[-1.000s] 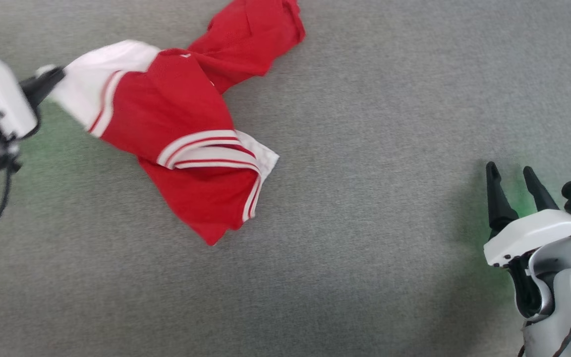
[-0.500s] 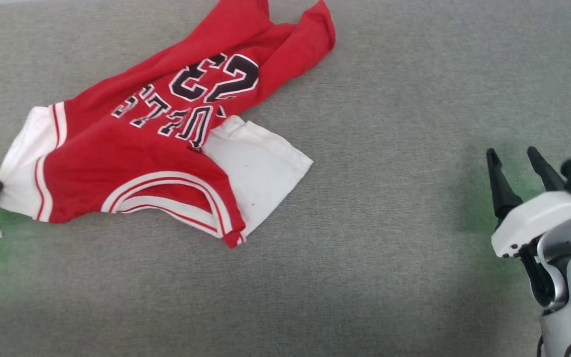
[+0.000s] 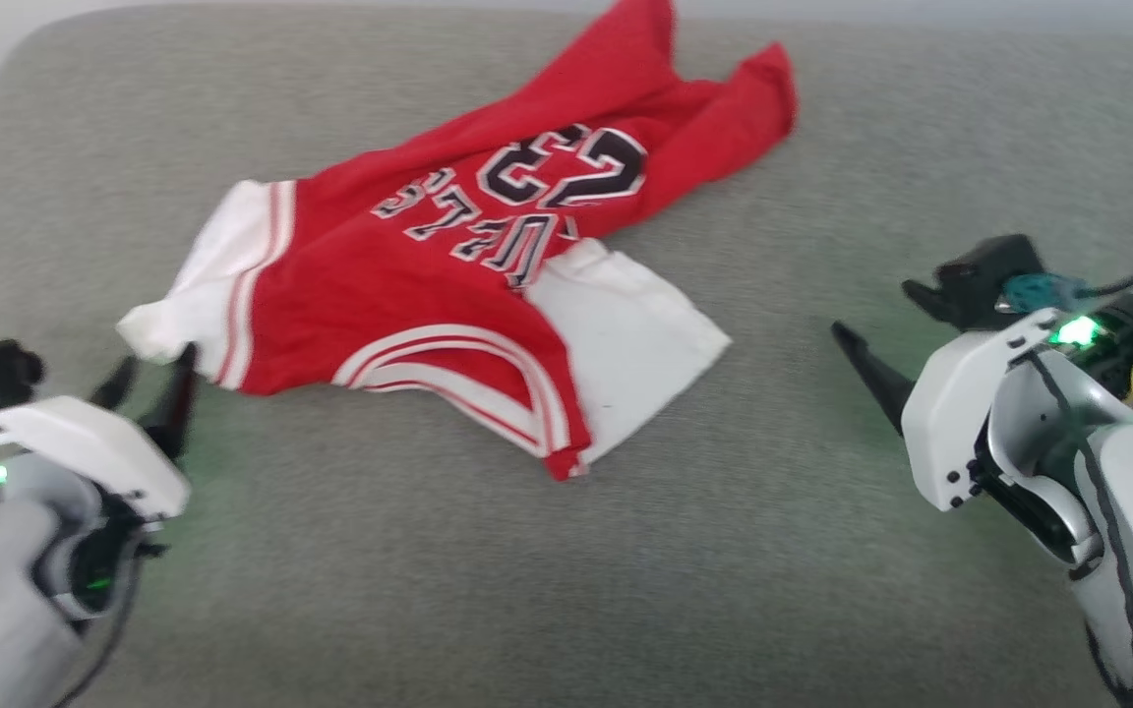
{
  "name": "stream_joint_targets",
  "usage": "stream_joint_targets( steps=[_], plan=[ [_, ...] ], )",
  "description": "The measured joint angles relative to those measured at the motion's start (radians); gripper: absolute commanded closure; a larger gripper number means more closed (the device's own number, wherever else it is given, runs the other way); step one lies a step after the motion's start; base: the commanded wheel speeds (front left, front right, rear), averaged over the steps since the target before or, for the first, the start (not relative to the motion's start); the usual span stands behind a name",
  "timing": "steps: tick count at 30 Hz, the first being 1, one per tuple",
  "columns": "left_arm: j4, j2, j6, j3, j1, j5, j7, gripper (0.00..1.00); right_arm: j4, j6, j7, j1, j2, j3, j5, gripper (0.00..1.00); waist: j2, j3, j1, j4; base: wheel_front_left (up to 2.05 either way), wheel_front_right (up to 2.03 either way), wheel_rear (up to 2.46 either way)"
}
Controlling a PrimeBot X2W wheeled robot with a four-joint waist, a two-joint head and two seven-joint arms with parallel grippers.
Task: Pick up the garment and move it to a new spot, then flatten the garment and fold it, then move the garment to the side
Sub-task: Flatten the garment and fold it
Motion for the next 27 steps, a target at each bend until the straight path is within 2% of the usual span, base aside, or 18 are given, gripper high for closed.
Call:
stream_joint_targets(
  steps=[2,6,9,12,20,27],
  plan=[
    [-0.028,-0.047,0.034,0.080,0.032,0.072,-0.002,0.00,0.004,0.000,0.040,-0.028,-0.036,0.061,0.026,0.00,0.0000,-0.008,0.0000,0.033,0.00,0.00,0.00],
    [-0.130,-0.144,0.103,0.284,0.141,0.325,-0.004,0.00,0.032,0.000,0.106,-0.080,-0.084,0.156,0.096,0.00,0.0000,-0.020,0.0000,0.107,0.00,0.00,0.00],
    [-0.218,-0.238,0.117,0.411,0.280,0.500,-0.003,0.00,0.083,0.000,0.151,-0.126,-0.093,0.210,0.153,0.00,0.0000,-0.026,0.0000,0.164,0.00,0.00,0.00],
    [-0.291,-0.309,0.118,0.533,0.369,0.657,-0.004,0.00,0.148,0.000,0.190,-0.161,-0.095,0.259,0.196,0.00,0.0000,-0.032,0.0000,0.214,0.00,0.00,0.00],
    [-0.439,-0.469,0.060,0.764,0.523,0.996,-0.004,0.00,0.307,0.000,0.286,-0.261,-0.112,0.369,0.247,0.00,0.0000,-0.034,0.0000,0.314,0.00,0.00,0.00],
    [-0.487,-0.588,-0.022,0.874,0.594,1.144,-0.004,0.00,0.384,0.000,0.337,-0.316,-0.113,0.441,0.269,0.01,0.0000,-0.027,0.0000,0.344,0.00,0.00,0.00]
  ],
)
